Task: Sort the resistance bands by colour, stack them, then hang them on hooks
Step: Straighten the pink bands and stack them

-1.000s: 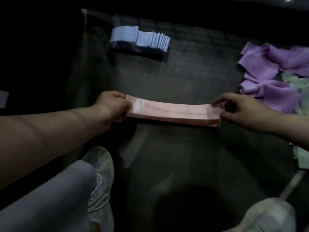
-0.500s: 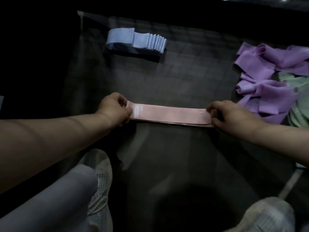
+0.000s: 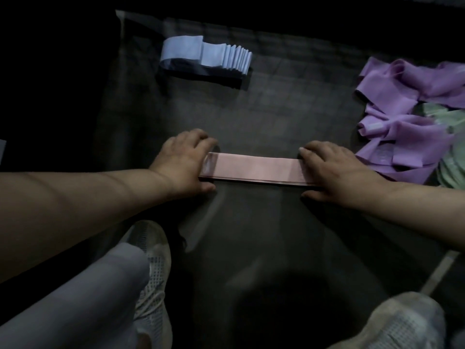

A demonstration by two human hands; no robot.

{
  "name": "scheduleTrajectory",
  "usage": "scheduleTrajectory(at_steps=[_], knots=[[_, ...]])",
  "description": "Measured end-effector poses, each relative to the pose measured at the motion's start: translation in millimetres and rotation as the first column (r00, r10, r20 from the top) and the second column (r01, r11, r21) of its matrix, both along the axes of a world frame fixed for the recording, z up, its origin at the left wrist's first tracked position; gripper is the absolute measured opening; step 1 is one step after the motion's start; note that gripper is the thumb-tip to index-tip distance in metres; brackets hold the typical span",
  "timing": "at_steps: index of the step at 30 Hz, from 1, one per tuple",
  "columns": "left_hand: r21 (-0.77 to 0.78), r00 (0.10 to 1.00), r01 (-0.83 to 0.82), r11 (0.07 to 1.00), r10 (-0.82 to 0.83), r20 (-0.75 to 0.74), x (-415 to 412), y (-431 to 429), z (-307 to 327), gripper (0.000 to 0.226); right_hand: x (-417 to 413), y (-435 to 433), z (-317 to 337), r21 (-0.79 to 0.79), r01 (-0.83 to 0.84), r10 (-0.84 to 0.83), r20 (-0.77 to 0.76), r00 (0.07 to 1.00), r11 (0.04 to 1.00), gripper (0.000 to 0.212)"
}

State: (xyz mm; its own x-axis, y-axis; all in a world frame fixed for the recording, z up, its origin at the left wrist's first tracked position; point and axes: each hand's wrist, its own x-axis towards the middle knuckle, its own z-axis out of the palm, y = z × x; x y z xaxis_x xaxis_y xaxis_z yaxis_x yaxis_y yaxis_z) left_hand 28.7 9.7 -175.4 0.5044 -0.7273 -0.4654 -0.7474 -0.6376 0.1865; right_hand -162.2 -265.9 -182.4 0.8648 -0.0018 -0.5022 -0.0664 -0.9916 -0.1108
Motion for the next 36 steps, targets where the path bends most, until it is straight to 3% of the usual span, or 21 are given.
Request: scheduleTrajectory(at_steps=[3,6,8,15,19,21,22,24,26,28,30,36], knots=[[0.050,0.984,0.174,0.983,-0.175,0.012,5,-4,-6,0.083,6,2,-6,-0.022,0.005,-0.005,-0.009,1.000,1.000,0.082],[0.044,0.980,0.199,0.979,-0.200,0.024,6,-5,-10,0.068,5,4,-9,-0.018,0.018,-0.017,0.065,0.998,1.000,0.048],[0.015,0.978,0.207,0.978,-0.207,0.035,9,-4,-12,0.063,3,5,-9,0.006,0.040,-0.040,0.084,0.996,0.999,0.039],[-0.055,0.973,0.227,0.972,-0.224,0.065,9,-4,-13,0.060,6,1,-8,0.063,0.078,-0.080,0.033,0.996,0.995,0.054],[-0.065,0.980,0.196,0.978,-0.193,0.045,9,1,-14,0.072,-5,-5,-3,0.095,0.124,-0.127,0.026,0.992,0.988,0.078],[-0.086,1.000,0.002,0.996,-0.003,-0.013,3,3,-14,0.084,-14,-2,-4,0.172,0.346,-0.368,0.119,0.922,0.922,0.077],[-0.111,0.982,-0.183,0.977,0.177,-0.058,-2,2,-13,0.083,-19,-2,-10,0.230,0.517,-0.552,0.122,0.825,0.824,0.070],[-0.116,0.795,-0.601,0.791,0.577,-0.189,-10,-1,-13,0.067,-23,-4,-18,0.282,0.800,-0.824,-0.048,0.564,0.530,0.059],[-0.058,0.550,-0.829,0.555,0.793,-0.261,-15,-1,-18,0.052,-28,-3,-25,0.288,0.891,-0.885,-0.209,0.416,0.351,0.052],[-0.041,0.460,-0.882,0.470,0.838,-0.294,-18,2,-25,0.040,-29,1,-24,0.297,0.900,-0.891,-0.231,0.391,0.318,0.034],[-0.049,0.462,-0.881,0.471,0.832,-0.308,-20,3,-27,0.032,-29,2,-26,0.295,0.898,-0.899,-0.199,0.391,0.325,0.025],[-0.064,0.423,-0.902,0.427,0.843,-0.332,-21,-4,-20,0.020,-29,-1,-30,0.267,0.915,-0.908,-0.211,0.363,0.304,0.027]])
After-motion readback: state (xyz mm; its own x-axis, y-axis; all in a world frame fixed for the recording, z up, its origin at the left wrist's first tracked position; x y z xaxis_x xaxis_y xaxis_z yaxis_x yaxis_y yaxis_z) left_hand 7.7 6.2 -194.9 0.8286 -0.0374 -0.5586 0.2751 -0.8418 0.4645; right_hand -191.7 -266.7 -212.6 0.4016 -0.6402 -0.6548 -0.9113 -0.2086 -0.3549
